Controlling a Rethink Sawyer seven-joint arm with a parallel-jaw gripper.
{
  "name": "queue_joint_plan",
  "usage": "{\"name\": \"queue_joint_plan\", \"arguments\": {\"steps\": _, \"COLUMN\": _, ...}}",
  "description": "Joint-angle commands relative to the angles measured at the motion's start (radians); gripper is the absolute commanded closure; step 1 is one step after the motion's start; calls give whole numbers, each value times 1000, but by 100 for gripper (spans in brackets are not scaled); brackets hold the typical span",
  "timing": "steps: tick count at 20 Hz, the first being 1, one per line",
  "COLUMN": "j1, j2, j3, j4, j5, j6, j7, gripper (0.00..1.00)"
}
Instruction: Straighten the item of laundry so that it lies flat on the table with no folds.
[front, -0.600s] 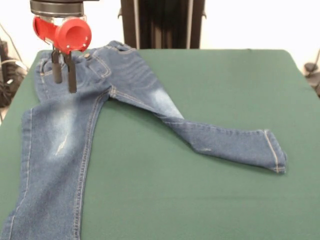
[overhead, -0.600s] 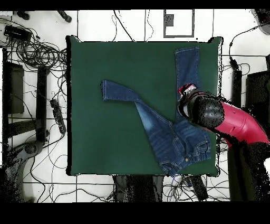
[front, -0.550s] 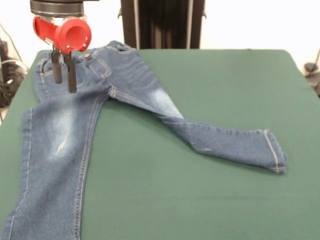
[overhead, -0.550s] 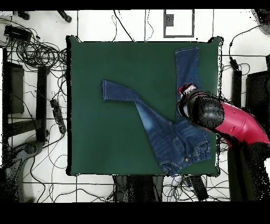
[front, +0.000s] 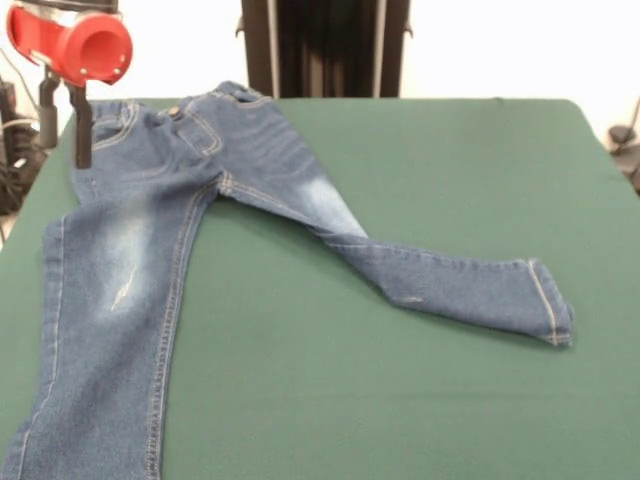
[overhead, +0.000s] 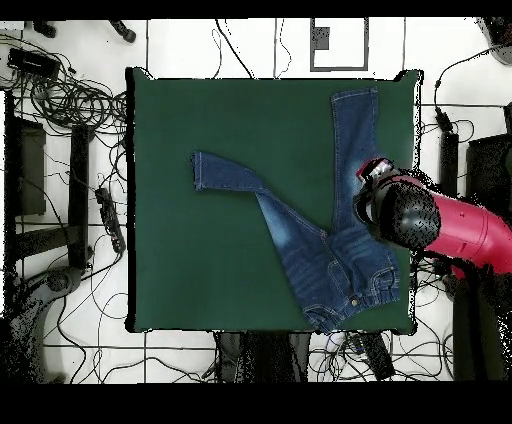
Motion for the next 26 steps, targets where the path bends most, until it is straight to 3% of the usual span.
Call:
{"name": "queue_joint_plan", "arguments": {"steps": 1, "j1": 76, "j2": 31, "j3": 72, "j4": 49, "j5": -76, "j6": 100, "j7": -132, "gripper": 0}}
{"name": "queue_joint_plan", "arguments": {"steps": 4, "j1": 101, "j2": 34, "j3": 66, "j4": 54, "j5": -87, "j6": 92, "j7": -100, "gripper": 0}}
{"name": "queue_joint_plan", "arguments": {"steps": 9, "j1": 86, "j2": 59, "j3": 128, "j4": 86, "j5": -67, "j6": 133, "j7": -146, "gripper": 0}}
{"name": "queue_joint_plan", "arguments": {"steps": 20, "j1": 148, "j2": 106, "j3": 132, "j4": 106, "j5": -57, "j6": 75, "j7": -78, "gripper": 0}}
{"name": "queue_joint_plan", "arguments": {"steps": 26, "j1": 216, "j2": 140, "j3": 89, "j4": 91, "j5": -61, "j6": 41, "j7": -9, "gripper": 0}}
